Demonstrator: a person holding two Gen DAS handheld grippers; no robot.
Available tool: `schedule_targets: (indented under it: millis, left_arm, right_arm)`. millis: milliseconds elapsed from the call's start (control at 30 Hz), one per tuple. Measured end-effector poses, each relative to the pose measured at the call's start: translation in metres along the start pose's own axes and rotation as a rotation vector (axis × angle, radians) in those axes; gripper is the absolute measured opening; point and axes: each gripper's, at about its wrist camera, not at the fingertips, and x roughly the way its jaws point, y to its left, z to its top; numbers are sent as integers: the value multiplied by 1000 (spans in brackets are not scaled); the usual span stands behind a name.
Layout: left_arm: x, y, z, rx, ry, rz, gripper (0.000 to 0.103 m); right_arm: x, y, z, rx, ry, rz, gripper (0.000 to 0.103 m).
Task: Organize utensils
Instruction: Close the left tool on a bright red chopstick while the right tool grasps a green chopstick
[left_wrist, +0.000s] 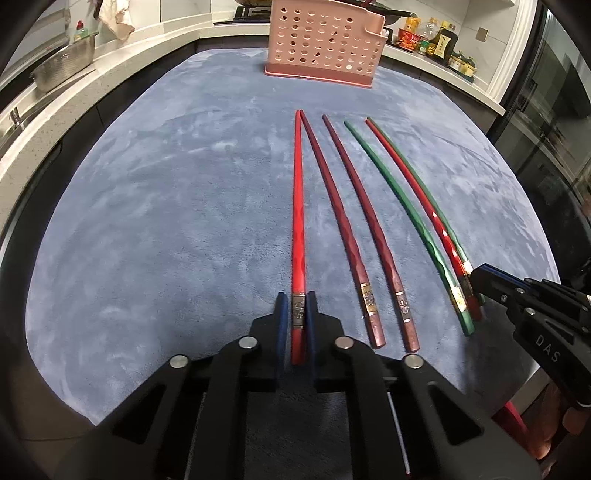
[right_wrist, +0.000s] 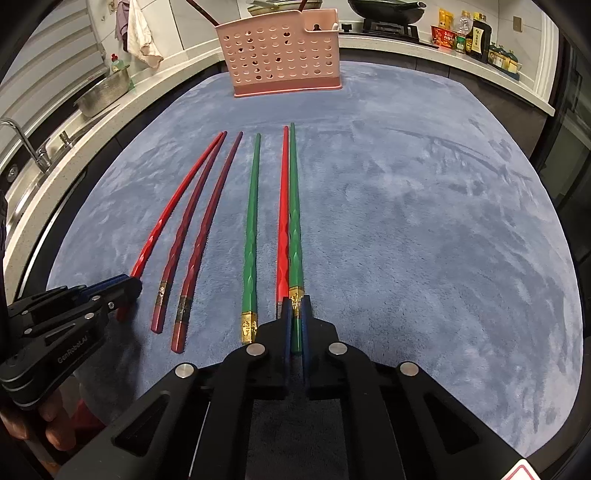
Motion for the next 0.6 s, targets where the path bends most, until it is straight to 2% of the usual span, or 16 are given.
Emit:
schedule_targets:
  millis: [267,367,600]
  left_arm:
    - [-1,-1,-1,-5,12,-6,7]
    - [0,-1,-2,-8,15,-8,7]
    - [0,1,-2,-10,14,-11,7]
  right_arm:
    - [0,-3,-3,10,8,6,4]
    - [1,-3,-3,15,15,12,9]
    - [6,-4,-6,19,24,15,8]
